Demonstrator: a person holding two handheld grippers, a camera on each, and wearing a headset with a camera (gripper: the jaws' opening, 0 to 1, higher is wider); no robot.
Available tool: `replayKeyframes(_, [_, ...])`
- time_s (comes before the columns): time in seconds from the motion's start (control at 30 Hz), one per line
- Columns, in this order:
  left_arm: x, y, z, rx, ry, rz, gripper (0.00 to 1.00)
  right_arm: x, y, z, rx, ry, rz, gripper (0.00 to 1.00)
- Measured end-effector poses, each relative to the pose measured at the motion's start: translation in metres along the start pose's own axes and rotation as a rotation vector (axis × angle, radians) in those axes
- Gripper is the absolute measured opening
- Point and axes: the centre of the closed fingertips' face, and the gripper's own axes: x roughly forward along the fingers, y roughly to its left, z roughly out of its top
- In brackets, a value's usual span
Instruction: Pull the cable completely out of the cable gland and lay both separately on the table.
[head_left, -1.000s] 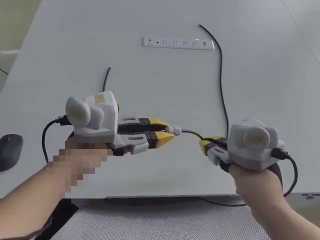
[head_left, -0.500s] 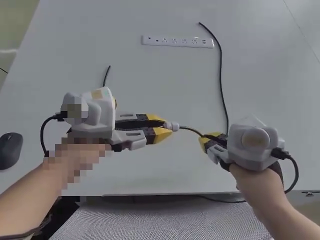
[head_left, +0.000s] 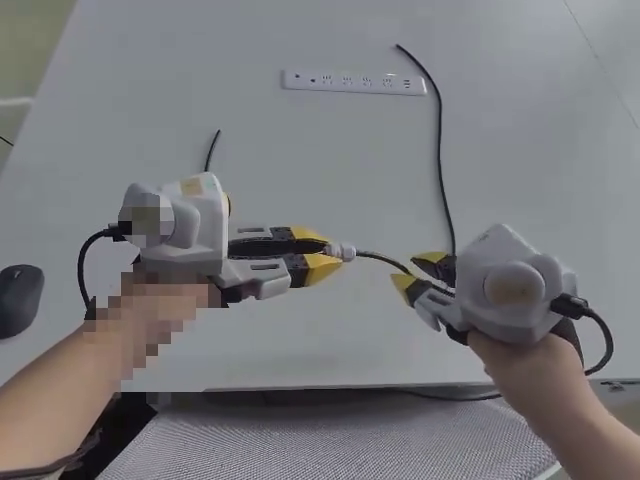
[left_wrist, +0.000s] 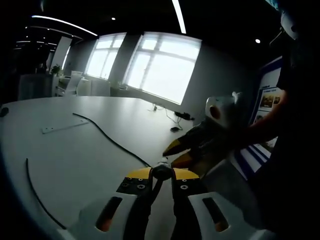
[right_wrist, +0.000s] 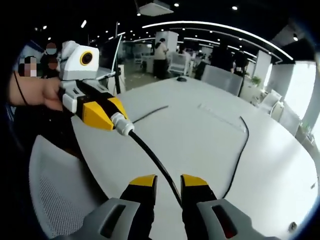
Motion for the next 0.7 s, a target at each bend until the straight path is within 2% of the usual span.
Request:
replayKeyframes(0.07, [0.000, 0.000, 0.000, 0.000, 0.000, 0.000, 0.15, 0.000, 0.006, 0.006, -0.025, -0.006, 0.016, 0.15])
replayKeyframes(0.13, [0.000, 0.000, 0.001, 0.001, -0.002, 0.000, 0.15, 0.001, 0.010, 0.013, -0.115, -0.004, 0.016, 0.14])
replayKeyframes(0.23, [0.000, 0.000, 0.002, 0.002, -0.003, -0.001, 0.15, 0.000, 0.015, 0.025, -0.195, -0.021, 0.005, 0.14])
replayKeyframes(0.3, [-0.001, 0.001, 0.003, -0.002, -0.007, 0.001, 0.15, 0.001, 0.017, 0.029, -0.291, -0.013, -0.004, 0.13])
replayKeyframes(0.4, [-0.001, 0.000, 0.002, 0.000, -0.004, 0.000, 0.15, 0.002, 0.023, 0.035, -0.377, -0.011, -0.002, 0.11])
replayKeyframes(0.7, [0.000, -0.001, 0.001, 0.003, -0.001, -0.005, 0.15, 0.006, 0.040, 0.044, -0.452, -0.033, 0.032, 0.06])
